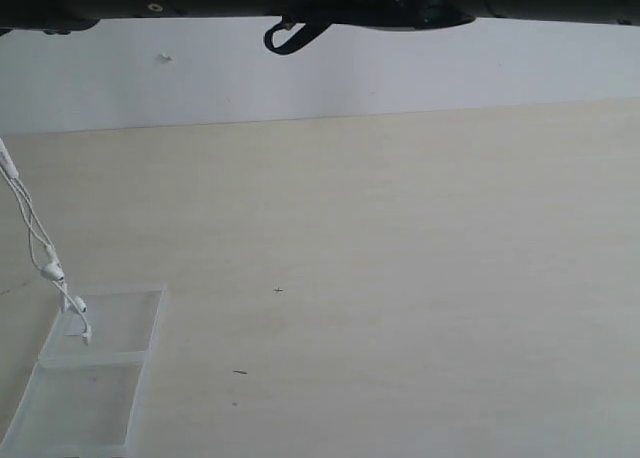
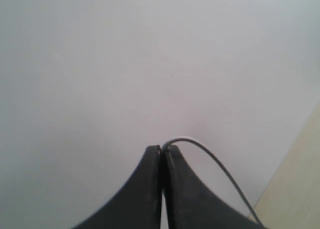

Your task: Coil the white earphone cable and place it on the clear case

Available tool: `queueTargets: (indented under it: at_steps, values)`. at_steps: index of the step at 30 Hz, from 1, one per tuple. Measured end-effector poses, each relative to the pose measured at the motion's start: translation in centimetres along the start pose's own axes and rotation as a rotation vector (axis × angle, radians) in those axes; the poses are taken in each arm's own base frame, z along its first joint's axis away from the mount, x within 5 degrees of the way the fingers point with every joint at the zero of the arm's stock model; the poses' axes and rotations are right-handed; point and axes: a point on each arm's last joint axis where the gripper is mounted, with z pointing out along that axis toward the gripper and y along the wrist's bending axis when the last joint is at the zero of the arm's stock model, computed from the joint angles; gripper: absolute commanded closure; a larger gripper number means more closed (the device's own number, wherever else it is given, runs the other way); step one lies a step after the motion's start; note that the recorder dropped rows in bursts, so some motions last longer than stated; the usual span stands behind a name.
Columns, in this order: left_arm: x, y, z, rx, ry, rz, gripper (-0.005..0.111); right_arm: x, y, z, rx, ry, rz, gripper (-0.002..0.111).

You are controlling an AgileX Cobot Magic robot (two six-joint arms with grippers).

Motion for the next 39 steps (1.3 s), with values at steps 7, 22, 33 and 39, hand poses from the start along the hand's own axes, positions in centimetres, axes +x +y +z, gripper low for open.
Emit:
queueTargets:
  at_steps: [7, 22, 33, 39]
  values:
    - [0.00, 0.00, 0.00, 0.000, 0.000, 0.002, 0.107, 0.01, -0.04, 0.00, 0.004, 0.001, 0.000, 0.073]
    - [0.00, 0.00, 0.00, 0.000, 0.000, 0.004, 0.107, -0.13, -0.03, -0.10, 0.010, -0.001, 0.050, 0.073]
    - [0.00, 0.00, 0.00, 0.000, 0.000, 0.004, 0.107, 0.12, -0.26, -0.10, 0.036, 0.024, 0.081, 0.073]
    - [0.00, 0.00, 0.00, 0.000, 0.000, 0.004, 0.107, 0.13, -0.32, -0.11, 0.043, 0.025, 0.088, 0.073]
